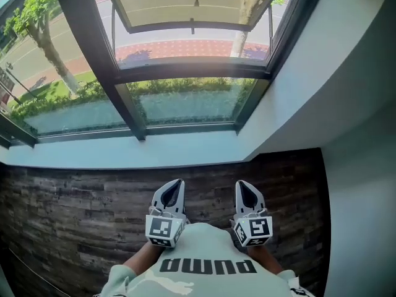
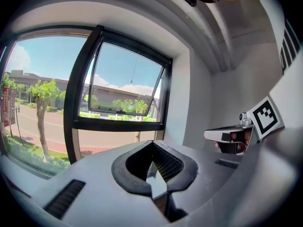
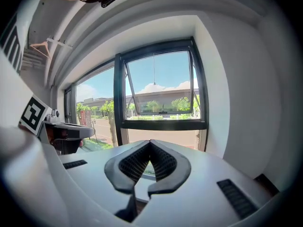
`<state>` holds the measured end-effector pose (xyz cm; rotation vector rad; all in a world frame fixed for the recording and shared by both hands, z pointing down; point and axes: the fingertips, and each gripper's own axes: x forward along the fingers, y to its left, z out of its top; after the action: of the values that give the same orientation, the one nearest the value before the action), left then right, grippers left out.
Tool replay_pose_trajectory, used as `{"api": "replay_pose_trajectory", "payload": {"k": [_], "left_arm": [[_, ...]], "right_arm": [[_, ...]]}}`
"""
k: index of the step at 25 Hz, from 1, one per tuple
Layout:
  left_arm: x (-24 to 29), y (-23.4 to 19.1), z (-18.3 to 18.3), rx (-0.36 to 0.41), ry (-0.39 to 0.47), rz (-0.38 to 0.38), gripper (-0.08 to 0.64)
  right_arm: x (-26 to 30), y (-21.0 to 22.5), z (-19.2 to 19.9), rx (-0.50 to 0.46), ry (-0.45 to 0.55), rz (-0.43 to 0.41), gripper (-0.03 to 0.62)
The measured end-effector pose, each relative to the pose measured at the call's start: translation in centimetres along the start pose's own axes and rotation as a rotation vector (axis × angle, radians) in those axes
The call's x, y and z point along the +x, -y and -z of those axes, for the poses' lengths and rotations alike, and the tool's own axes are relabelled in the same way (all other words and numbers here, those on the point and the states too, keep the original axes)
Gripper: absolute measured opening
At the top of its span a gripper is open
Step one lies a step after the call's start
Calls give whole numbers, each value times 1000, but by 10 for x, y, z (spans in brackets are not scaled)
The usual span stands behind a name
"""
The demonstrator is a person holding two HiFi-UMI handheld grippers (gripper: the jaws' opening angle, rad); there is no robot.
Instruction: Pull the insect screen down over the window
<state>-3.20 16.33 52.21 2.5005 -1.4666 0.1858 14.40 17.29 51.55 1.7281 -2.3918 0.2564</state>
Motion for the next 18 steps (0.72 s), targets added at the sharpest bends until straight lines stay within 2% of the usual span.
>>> {"api": "replay_pose_trajectory", "payload": {"k": [5,9,13,15,18], "left_arm": [[38,-67,-48,26,44,12,14],[63,-113,-49,43,41,1,14],[90,-139,-40,-4,30,-15,14],[103,-146,-45,-21,19,-14,14],[120,-162,-71,-6,20,-51,14]], "right_arm": [[72,-5,-54,-46,29,33,5],[115,-8,-57,-52,30,55,5],[153,-4,-53,-80,25,40,6],[174,2,-64,-94,26,23,6],[206,13,-94,-117,46,-11,6]]}}
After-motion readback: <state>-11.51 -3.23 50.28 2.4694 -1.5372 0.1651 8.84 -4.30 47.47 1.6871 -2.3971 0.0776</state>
